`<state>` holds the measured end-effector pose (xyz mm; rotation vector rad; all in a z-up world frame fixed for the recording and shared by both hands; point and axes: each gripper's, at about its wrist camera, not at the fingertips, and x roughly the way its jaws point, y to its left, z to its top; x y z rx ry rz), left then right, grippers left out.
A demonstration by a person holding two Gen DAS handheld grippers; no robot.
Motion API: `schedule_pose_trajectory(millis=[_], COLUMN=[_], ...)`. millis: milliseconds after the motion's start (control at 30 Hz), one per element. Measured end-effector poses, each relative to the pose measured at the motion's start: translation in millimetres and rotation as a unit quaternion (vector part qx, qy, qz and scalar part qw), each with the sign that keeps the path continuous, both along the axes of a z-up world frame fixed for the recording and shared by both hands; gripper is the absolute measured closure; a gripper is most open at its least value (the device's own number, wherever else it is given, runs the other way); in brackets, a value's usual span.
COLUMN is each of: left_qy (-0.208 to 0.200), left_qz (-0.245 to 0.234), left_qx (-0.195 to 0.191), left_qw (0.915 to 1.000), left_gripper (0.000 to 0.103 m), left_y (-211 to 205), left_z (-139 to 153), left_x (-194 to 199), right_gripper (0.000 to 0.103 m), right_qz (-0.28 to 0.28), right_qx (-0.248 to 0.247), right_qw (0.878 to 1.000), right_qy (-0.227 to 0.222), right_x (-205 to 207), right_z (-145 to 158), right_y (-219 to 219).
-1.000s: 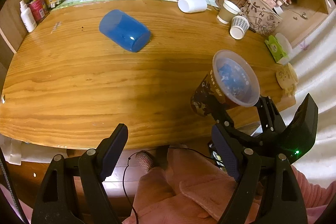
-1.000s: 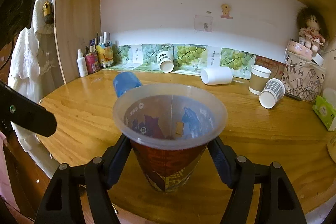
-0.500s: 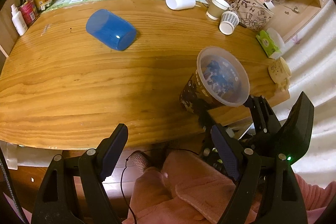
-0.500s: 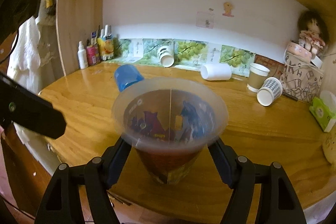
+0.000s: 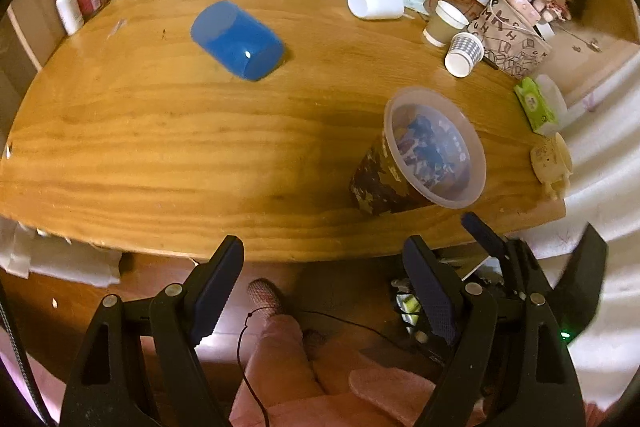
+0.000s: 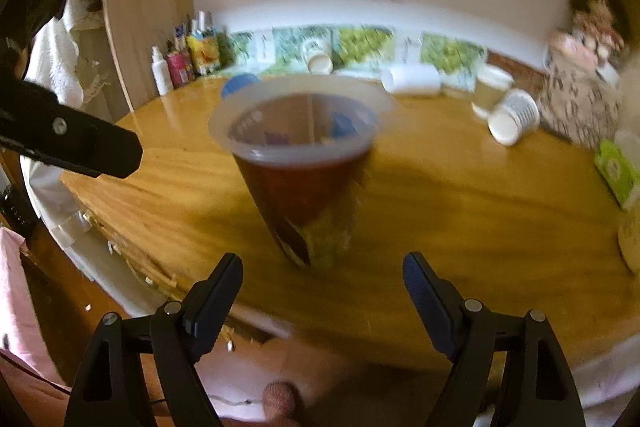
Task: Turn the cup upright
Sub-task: 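Lower the cup rim-up onto the desk with the right tool and open it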
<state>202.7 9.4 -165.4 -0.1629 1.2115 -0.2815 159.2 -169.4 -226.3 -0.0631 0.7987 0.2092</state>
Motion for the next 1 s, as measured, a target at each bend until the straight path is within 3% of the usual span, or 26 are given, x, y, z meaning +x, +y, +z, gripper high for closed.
schedule_pose_trajectory(millis=[100,267,533,767,867,1000], left_qy=[-0.003,-0.029,-0.079,-0.148,-0.183,-0.221], left_qz=[0.012,0.039,0.048,0.069,0.085,0.089], left_qx=[0.010,0.019,0.030,0.049,0.035,0.021], left_qw=[0.9999,0.9986,0.9953,0.9854,0.9787,0.9711], left_gripper=[0.019,0.019,0.018,0.018,0.007,0.007], left_y=[-8.1,-14.1,-17.0,-17.9,-18.6,-21.9], left_z=[-1.2,6.1,39.9,78.4,96.9,117.2], left_x=[-7.9,-29.1,-70.0,-104.5,-112.4,-119.9], right_gripper=[0.019,0.018,0.018,0.018,0.018,0.014], right_qz=[-0.017,-0.036,-0.072,-0.067,-0.068,-0.069], right_qx=[0.000,0.044,0.035,0.044,0.049,0.059], right_qw=[1.000,0.998,0.996,0.997,0.996,0.996], right_qy=[0.014,0.042,0.044,0.024,0.013,-0.009], right_x=[-13.7,-37.4,-75.3,-102.4,-111.0,-122.7], right_z=[11.6,38.9,85.5,131.3,147.5,164.9], right_y=[-13.0,-34.6,-38.5,-32.9,-34.0,-35.3])
